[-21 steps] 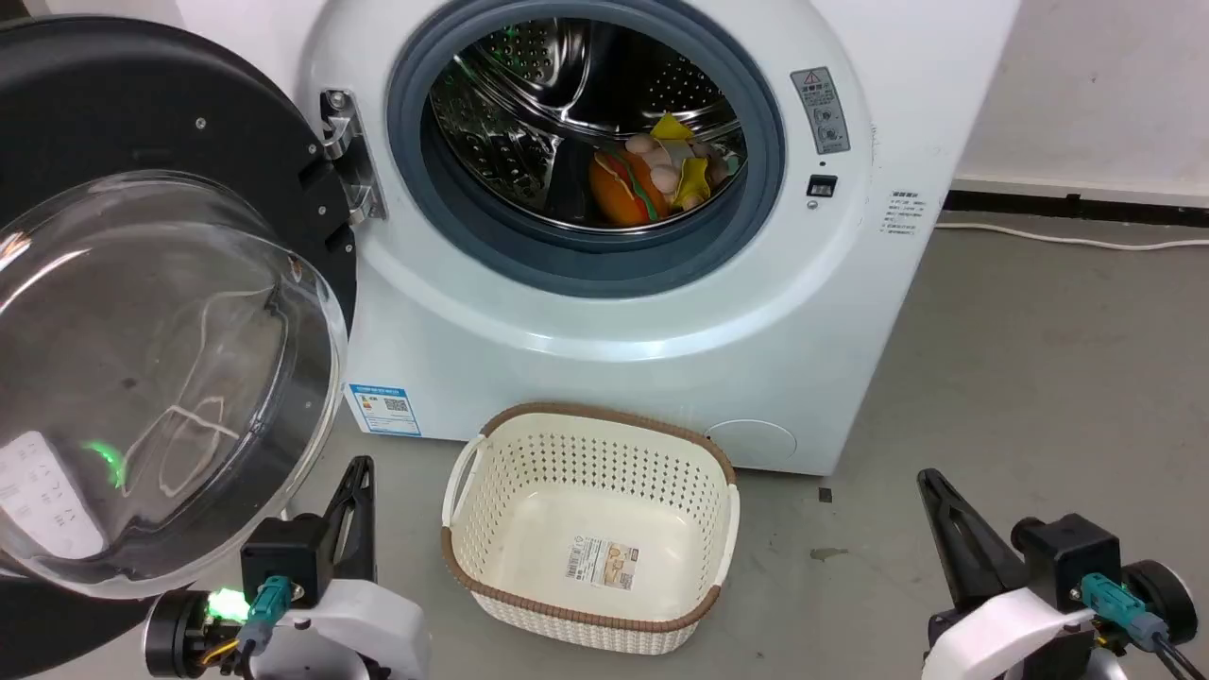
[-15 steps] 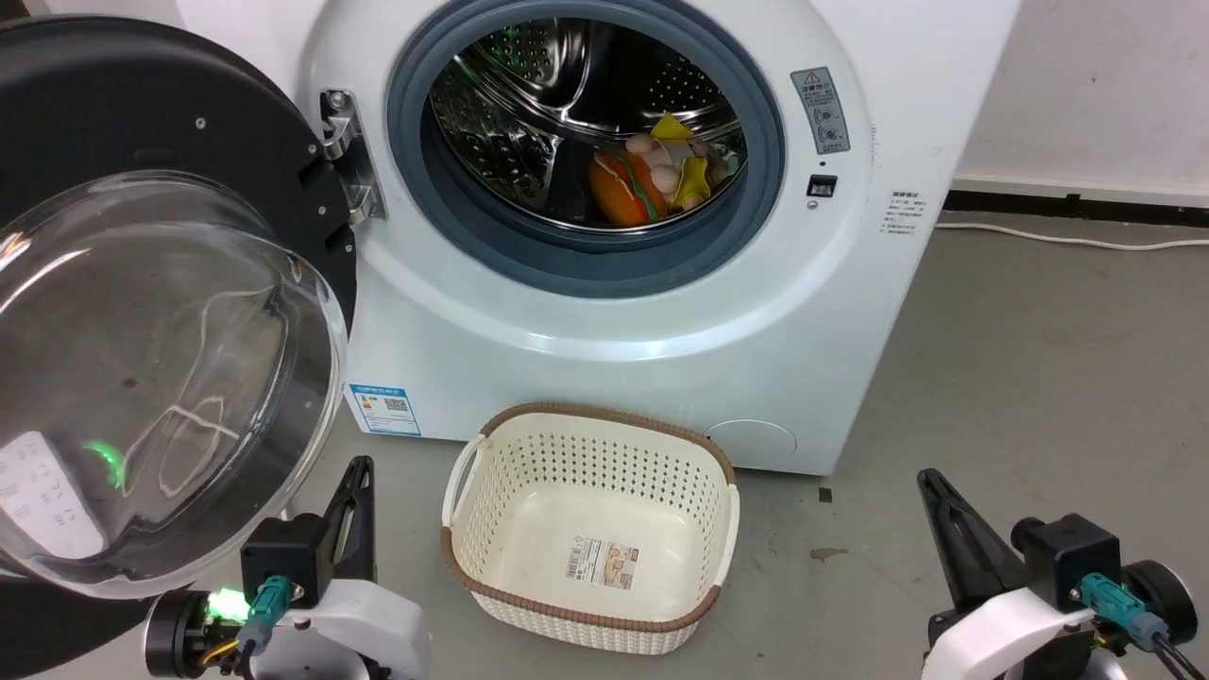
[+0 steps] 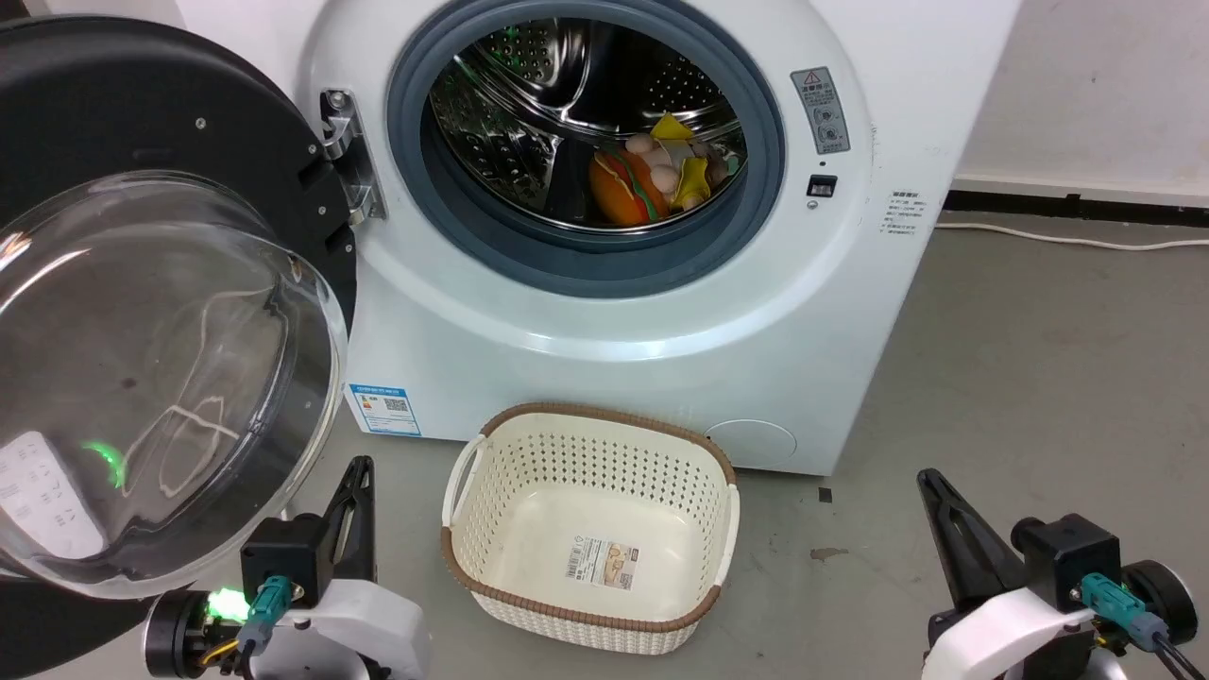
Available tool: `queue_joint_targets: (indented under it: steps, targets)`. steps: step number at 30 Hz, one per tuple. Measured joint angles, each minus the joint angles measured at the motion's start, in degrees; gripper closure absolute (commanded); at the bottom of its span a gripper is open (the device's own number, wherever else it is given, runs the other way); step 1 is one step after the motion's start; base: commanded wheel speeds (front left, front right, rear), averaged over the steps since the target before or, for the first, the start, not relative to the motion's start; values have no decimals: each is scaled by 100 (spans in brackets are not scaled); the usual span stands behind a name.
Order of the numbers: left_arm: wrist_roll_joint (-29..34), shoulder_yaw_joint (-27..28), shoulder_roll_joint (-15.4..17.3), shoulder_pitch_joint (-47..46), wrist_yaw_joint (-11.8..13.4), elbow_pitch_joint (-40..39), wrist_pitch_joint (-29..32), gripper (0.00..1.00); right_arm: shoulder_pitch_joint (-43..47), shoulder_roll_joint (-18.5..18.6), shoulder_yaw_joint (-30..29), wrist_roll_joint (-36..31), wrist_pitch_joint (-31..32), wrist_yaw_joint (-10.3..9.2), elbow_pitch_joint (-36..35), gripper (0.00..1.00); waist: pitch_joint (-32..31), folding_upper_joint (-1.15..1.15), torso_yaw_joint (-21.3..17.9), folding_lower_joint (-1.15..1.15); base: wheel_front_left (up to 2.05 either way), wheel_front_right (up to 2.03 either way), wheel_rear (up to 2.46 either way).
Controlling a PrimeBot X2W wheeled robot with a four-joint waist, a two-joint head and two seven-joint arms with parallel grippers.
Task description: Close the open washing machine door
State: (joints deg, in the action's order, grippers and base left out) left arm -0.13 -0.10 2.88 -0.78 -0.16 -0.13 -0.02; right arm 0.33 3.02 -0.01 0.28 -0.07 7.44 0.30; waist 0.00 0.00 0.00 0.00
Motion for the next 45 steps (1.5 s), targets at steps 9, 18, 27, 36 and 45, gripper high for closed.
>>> queue_joint_targets:
  steps: [9, 18, 27, 36, 45]
  targets:
    - [0, 0, 0, 0, 0, 0, 0, 100, 0, 0, 0, 0, 0, 0, 0, 100, 0, 0, 0, 0, 0, 0, 0]
    - [-1, -9, 0, -3, -1, -1, -2, 0, 1, 0, 0, 3, -2, 0, 4, 0, 0, 0, 0, 0, 0, 0, 0]
    - [2, -58, 5, -3, -1, -5, -89, 0, 1, 0, -22, 31, -88, 0, 59, 0, 11, 0, 22, 0, 0, 0, 0]
    - [4, -111, 26, -2, 8, -10, -194, 0, 1, 0, 10, 55, -207, 0, 87, 0, 23, 0, 170, 0, 0, 0, 0]
    - [3, -157, 87, 4, 54, -19, -305, 0, 1, 0, 115, 62, -305, 0, 100, 0, 11, 0, 456, 0, 0, 0, 0]
